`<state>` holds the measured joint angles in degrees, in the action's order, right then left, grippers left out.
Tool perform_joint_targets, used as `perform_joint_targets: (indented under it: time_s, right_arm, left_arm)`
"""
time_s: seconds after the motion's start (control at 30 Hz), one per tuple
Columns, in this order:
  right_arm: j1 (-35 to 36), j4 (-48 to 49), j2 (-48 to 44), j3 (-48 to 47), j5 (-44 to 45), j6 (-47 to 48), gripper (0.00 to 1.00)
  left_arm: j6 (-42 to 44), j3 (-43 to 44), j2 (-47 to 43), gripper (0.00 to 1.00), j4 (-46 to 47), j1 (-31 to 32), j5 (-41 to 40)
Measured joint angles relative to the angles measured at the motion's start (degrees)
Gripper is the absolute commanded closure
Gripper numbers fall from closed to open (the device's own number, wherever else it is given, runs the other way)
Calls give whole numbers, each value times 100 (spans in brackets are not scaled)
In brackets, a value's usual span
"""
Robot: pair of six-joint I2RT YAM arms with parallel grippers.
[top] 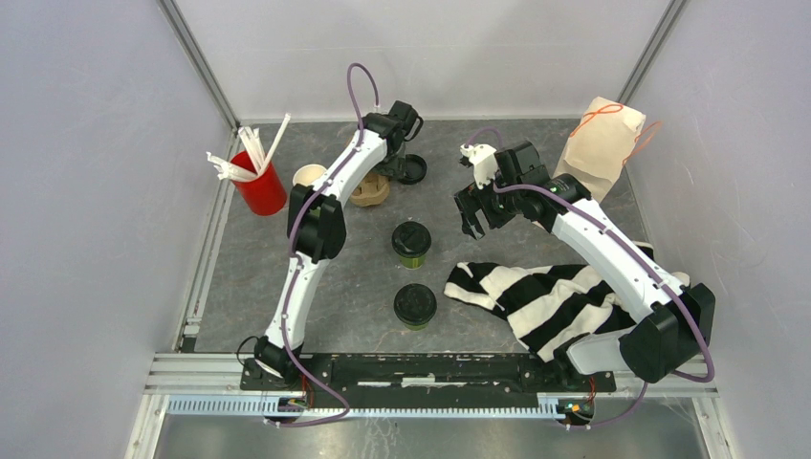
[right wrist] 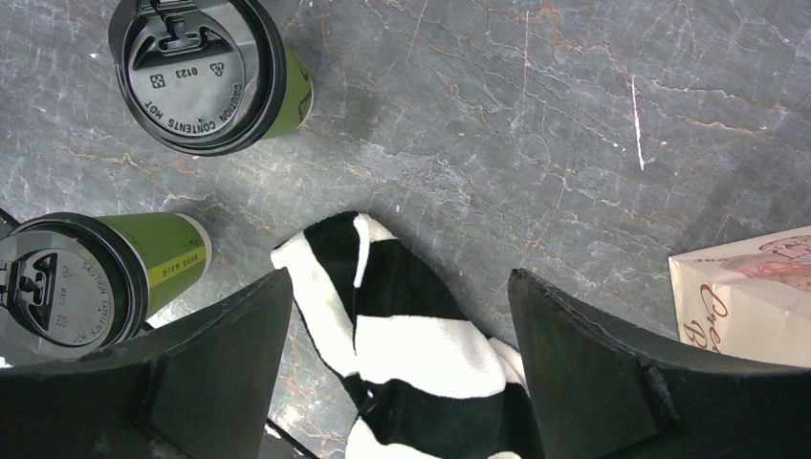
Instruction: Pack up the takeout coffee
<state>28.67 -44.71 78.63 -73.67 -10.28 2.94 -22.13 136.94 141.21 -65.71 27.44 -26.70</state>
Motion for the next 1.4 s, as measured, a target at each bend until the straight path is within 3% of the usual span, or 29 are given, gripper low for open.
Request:
perform_joint_targets:
  time_s: [0.27, 0.57, 1.13, 1.4]
  right_arm:
    - [0, 0, 0, 0, 0, 0, 11]
    - [11, 0, 0, 0, 0, 0, 10]
    - [11, -4, 9, 0, 0, 0, 10]
    - [11, -7, 37, -2, 0, 0, 10]
  left_arm:
    - [-15, -48, -404, 32, 199, -179, 688]
    - [-35, -61, -597, 35, 568, -678, 1025]
    - [-48, -61, -334, 40, 754, -789, 1508]
    - [-46, -61, -131, 57, 761, -815, 1497]
